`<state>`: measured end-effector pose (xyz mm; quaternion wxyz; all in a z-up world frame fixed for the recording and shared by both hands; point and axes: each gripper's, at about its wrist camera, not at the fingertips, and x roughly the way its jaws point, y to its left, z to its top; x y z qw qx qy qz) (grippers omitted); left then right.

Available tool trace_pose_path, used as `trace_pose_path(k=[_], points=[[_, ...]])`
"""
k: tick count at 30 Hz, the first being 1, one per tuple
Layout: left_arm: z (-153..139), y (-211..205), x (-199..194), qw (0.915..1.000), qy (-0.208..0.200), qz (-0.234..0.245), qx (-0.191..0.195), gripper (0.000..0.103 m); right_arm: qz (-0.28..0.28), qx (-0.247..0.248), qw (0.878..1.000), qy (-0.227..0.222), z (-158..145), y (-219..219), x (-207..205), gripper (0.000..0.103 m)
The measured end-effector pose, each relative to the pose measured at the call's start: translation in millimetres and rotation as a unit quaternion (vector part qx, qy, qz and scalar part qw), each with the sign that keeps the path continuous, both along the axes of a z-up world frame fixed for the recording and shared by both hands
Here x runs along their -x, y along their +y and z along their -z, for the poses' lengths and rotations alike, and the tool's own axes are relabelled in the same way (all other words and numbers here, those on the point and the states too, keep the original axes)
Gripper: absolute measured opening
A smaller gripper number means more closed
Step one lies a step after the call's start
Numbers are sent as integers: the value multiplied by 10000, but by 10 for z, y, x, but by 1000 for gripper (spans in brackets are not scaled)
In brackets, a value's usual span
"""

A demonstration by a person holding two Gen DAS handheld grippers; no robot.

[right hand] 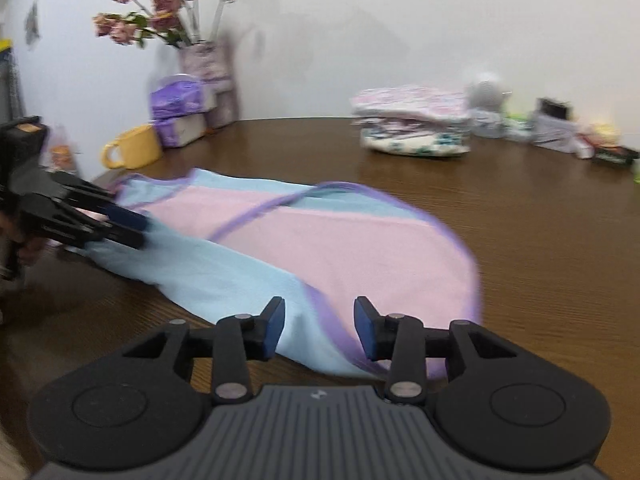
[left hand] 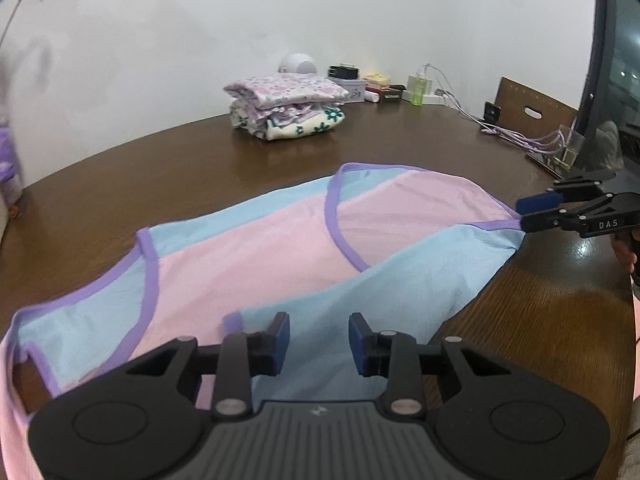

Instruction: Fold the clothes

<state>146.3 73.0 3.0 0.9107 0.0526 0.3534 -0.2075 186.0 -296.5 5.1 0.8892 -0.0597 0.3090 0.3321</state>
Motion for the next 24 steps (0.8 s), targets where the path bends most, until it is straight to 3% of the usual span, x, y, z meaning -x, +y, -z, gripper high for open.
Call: trace_pose_path(k=[4,6,7,8,15,18,24], points=[[31,52,34,9998,70,-166,2,31,140,43,9998,149,84,-162,-74,37],[40,63,52,9997,97,-228,-10,31,21,1,9995,322,126,-182,-139,23],[42,66,60,9996,101,-255,-35,31,-37,-12,9992,397,148,-174,-161,8],[50,68,70,9995,106,-278,-64,31,-14,11,9990,446,162,-171,-196,6],[45,120,130,9992,76,-395,-56,30,172,57,9985,510,223,-188,-269,6],[-44,195,189,9987,-23,-508,22,34,238,106,9987,435,211,-205,-231,8],[-174,355,79,9955,34,-914,238,40,93,-505,9983,285,42,-120,-67,12]])
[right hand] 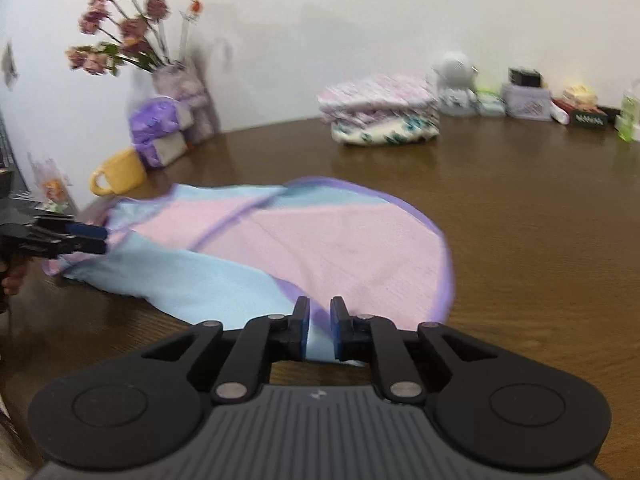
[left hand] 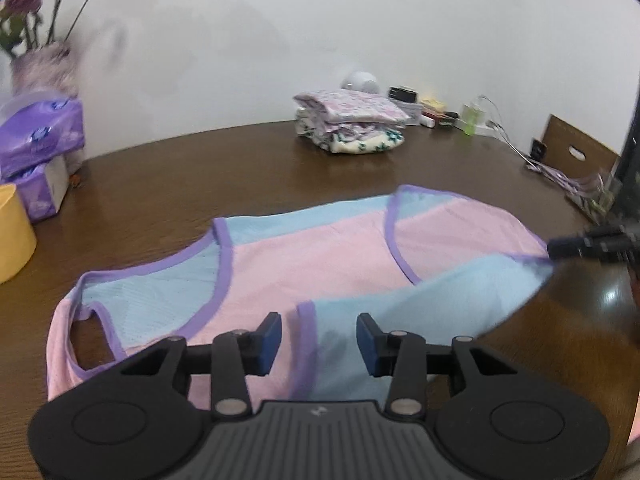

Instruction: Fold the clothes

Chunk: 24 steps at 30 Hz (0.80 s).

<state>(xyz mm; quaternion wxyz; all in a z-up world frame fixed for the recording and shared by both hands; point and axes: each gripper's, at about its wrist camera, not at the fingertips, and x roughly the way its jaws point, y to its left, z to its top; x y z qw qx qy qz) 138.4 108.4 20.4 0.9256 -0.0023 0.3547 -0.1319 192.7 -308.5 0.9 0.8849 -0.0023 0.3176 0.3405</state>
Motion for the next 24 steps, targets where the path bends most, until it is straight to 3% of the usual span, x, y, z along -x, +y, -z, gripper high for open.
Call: trace_pose_path(k=[4,5,6,7,12,17,21,24], points=[[60,24,-217,9991,343,-93,217,32,-485,152,9986,-145,-5,407,66,15],[83,25,-263,9986,438,-101,280,24,-591,215,9978,-188,11,515,81,20],[103,26,-297,9979,543,-75,350,8,-665,283,9971,-229,32,602,90,23],[127,35,-324,9972,611,-110,417,5,-697,362,9965,-272,53,678,93,25],[223,122,-427,9953,681,-319,606,4,-636,614,9958,-252,161,806,38,25],[242,121,-435,9962,604,-312,536,4,-495,439,9978,-73,208,694,-3,26],[112,160,-260,9981,393,-257,406,21,-452,405,9981,-65,215,666,3,27],[-80,230,35,9996,72,-199,179,34,-431,343,9985,-2,204,675,-2,33]])
